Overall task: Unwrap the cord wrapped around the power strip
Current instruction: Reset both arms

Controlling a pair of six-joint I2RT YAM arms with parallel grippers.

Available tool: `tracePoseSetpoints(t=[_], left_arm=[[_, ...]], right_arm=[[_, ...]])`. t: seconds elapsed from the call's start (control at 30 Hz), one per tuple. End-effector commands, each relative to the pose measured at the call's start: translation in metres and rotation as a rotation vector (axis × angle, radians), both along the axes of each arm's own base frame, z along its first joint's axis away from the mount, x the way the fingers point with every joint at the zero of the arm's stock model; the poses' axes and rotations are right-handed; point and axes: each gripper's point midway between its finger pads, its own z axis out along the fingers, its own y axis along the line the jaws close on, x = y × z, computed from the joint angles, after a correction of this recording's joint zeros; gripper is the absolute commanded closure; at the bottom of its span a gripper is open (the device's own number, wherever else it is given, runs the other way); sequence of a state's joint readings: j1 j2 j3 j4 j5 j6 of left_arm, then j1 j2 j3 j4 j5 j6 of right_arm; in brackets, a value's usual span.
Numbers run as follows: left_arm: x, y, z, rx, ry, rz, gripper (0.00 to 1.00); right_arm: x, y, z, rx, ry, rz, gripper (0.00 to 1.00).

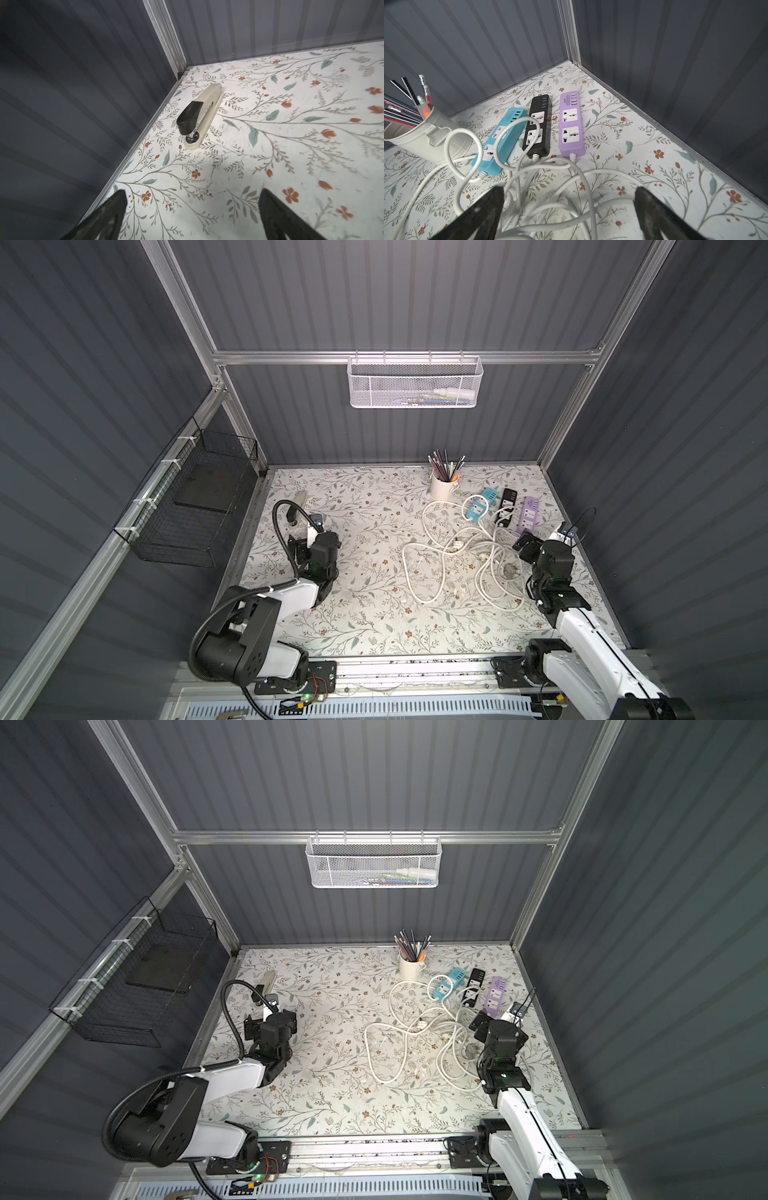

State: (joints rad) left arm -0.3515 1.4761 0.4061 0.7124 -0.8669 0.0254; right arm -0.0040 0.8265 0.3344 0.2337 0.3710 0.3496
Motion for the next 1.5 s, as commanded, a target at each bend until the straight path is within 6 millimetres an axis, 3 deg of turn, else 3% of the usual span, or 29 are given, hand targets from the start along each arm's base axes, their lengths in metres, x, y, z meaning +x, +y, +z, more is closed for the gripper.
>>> tracePoseSetpoints(t=[0.0,0.17,0.47,0.6,0.63,0.67,0.73,0.93,1.17,1.3,1.47], left_arm=[[0.007,0.016,0.010,-0.007,-0.129,0.055,0.00],[0.025,0.006,-0.004,-0.053,-0.131,-0.040,0.00],[0.034,-0.001,-0.014,-0.090,-0.096,-0.126,0.00],[0.038,-0.002,-0.032,-0.148,-0.077,-0.199,0.00],[0.042,-0.004,-0.025,-0.122,-0.110,-0.215,0.00],[0.041,-0.007,-0.032,-0.151,-0.044,-0.225,0.00],[0.046,-0.005,-0.034,-0.156,-0.047,-0.220,0.00],[0.045,-0.002,-0.038,-0.175,-0.014,-0.202,0.00],[0.046,-0.001,-0.036,-0.173,-0.030,-0.203,0.00],[0.046,-0.001,-0.036,-0.173,-0.030,-0.203,0.00],[0.049,-0.002,-0.039,-0.189,-0.010,-0.220,0.00]], right_arm=[[0.002,-0.005,0.008,-0.011,-0.045,-0.026,0.01],[0.000,-0.008,0.003,-0.035,-0.044,-0.036,0.01],[0.000,-0.019,-0.006,-0.108,-0.070,-0.088,0.01],[0.003,-0.022,-0.015,-0.139,-0.063,-0.099,0.01],[0.004,-0.022,-0.017,-0.147,-0.059,-0.096,0.01],[0.005,-0.022,-0.018,-0.157,-0.069,-0.098,0.01],[0.009,-0.023,-0.014,-0.186,-0.103,-0.098,0.01],[0.030,-0.009,-0.013,-0.227,-0.116,0.010,0.01],[0.057,0.031,-0.032,-0.250,-0.176,0.258,0.01],[0.072,0.062,-0.042,-0.243,-0.074,0.463,0.01],[0.078,0.057,-0.044,-0.213,-0.062,0.463,0.01]])
